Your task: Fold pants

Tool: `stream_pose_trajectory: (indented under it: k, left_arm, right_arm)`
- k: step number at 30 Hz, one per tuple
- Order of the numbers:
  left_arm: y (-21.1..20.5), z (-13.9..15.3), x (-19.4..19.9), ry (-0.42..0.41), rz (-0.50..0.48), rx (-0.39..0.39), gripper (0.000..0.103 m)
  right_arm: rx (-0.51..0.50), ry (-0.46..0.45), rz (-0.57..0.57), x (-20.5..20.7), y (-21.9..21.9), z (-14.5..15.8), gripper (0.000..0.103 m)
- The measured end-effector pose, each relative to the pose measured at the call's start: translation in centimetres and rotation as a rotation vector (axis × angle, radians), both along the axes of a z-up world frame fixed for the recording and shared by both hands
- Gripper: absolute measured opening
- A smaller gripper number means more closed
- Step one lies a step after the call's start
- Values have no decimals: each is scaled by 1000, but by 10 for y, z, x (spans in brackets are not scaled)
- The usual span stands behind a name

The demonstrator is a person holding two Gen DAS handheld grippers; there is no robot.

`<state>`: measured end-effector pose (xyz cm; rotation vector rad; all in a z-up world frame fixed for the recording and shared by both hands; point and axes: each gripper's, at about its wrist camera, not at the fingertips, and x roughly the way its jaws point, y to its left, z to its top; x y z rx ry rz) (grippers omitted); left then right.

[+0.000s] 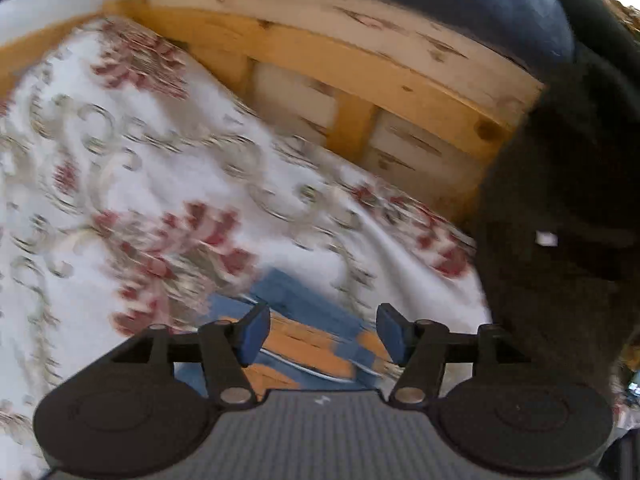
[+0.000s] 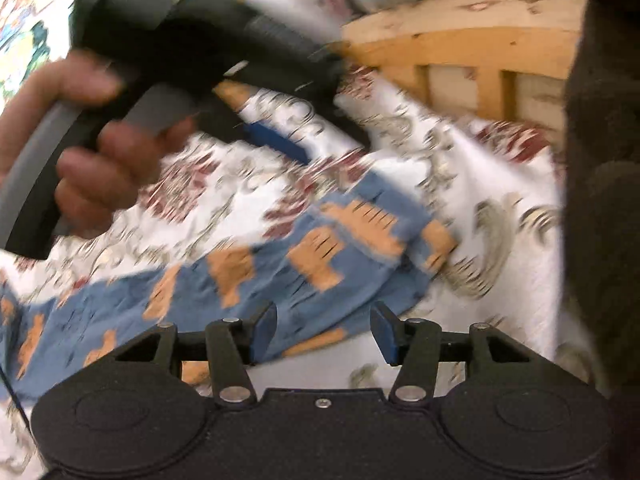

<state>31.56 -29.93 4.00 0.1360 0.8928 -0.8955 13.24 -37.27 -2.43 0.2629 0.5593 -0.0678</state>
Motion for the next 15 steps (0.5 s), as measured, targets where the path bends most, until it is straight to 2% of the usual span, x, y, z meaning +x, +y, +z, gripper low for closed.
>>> stream_pose_trajectory:
  k: [2,5,7,10,12,13,15]
  left_arm:
    - [3,-3,15,-28,23,42,64]
    - [0,-18,40,-12,32,109,63]
    - [2,-30,55,36,45,110,63]
    - [7,-46,71,124,71,68,60]
    - [6,-52,74,141,69,62,47]
    - [6,-53,75,141,63,65,37]
    - [6,-55,75,125,51,65,24]
  right_arm:
    - [6,-20,-24,7,-11,0,53]
    - [-1,-26,-53,21,-21,-4,50]
    - [1,-13,-76,32,-26,-10,45]
    - [49,7,-88,39,-35,-17,41]
    - [72,-1,-87,41,-38,-19,40]
    - [76,-4,-85,42,-38,-20,39]
    - [85,-5,-84,45,-39,-22,30]
